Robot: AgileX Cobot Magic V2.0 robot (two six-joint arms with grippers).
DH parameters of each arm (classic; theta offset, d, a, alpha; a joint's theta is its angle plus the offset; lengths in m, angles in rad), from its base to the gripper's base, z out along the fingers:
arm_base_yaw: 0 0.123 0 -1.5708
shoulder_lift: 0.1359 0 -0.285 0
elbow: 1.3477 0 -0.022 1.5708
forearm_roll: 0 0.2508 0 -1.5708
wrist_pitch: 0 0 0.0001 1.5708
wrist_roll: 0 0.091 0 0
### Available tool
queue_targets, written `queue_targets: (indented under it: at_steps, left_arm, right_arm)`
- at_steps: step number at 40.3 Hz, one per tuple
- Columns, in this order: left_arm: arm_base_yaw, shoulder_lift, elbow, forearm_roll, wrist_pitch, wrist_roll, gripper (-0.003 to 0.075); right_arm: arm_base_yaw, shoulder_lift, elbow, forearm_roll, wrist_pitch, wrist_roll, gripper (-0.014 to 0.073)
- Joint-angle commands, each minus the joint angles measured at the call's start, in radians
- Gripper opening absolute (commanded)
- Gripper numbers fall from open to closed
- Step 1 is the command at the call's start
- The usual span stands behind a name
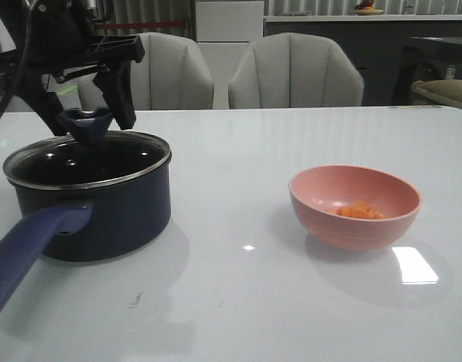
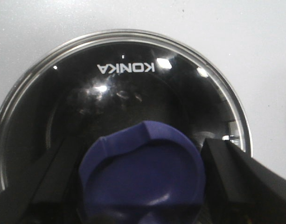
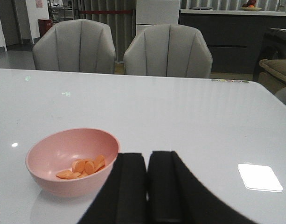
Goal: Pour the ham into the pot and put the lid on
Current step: 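Grasp the knob and lift the glass lid off the saucepan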
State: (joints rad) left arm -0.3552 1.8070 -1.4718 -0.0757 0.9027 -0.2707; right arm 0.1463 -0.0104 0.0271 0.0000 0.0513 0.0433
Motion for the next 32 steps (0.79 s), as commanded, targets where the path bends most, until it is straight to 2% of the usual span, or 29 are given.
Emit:
queue_targets:
  at_steps: [1, 20, 32]
  left_arm:
    - [-0.003, -0.033, -0.029, -0.009, -0.016, -0.012, 0.0423]
    - [-0.003, -0.064, -0.079, -0.026, -0.032, -0.012, 0.0422]
    - [0.053, -0.145, -0.077, 0.093, 0.039, -0.003, 0.0406]
  right_arm:
    - [0.000, -0.020, -0.005, -0.008, -0.085, -0.002, 0.0143]
    - [0.000, -0.020, -0.005, -0.008, -0.085, -0.002, 0.0143]
    - [0.000, -0.020, -0.005, -0.008, -0.085, -0.002, 0.0143]
